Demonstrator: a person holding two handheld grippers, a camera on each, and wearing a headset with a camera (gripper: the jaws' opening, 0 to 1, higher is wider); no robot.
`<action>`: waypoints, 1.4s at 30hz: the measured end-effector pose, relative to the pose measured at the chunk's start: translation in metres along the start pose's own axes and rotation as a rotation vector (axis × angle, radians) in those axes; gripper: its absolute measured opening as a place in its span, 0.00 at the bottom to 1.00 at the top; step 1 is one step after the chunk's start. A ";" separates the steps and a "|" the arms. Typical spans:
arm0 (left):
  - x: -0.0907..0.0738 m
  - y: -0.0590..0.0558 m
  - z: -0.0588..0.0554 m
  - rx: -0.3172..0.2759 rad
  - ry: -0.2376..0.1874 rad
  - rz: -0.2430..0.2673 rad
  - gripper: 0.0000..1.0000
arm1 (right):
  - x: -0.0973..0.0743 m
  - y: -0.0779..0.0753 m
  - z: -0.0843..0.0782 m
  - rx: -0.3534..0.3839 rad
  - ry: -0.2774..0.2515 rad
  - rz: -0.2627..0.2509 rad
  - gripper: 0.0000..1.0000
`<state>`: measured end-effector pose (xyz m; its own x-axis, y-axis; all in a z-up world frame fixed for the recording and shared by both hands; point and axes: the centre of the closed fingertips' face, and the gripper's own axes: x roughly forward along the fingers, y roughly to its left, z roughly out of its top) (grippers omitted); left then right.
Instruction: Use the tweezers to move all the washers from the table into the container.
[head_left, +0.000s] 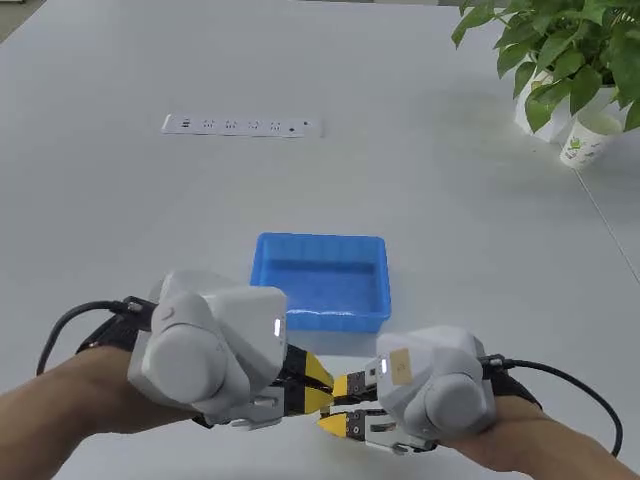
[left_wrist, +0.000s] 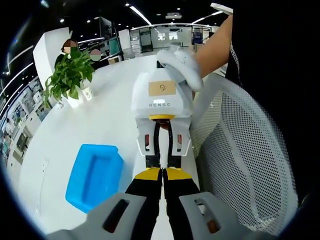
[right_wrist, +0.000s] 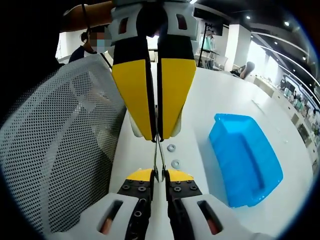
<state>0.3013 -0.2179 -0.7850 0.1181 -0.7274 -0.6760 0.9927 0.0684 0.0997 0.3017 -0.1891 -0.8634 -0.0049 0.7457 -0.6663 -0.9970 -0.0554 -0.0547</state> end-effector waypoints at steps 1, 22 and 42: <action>0.001 0.000 0.001 0.003 -0.003 0.000 0.05 | 0.000 0.000 0.000 0.002 0.002 0.000 0.10; 0.007 0.000 -0.010 -0.002 -0.010 -0.026 0.08 | -0.002 -0.001 -0.003 -0.024 0.021 0.007 0.09; 0.004 0.000 -0.008 -0.033 -0.047 -0.031 0.05 | -0.001 -0.001 0.001 -0.023 0.012 0.005 0.10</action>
<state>0.3016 -0.2151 -0.7936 0.0867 -0.7604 -0.6436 0.9962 0.0672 0.0548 0.3022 -0.1890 -0.8614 -0.0084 0.7373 -0.6755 -0.9949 -0.0743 -0.0687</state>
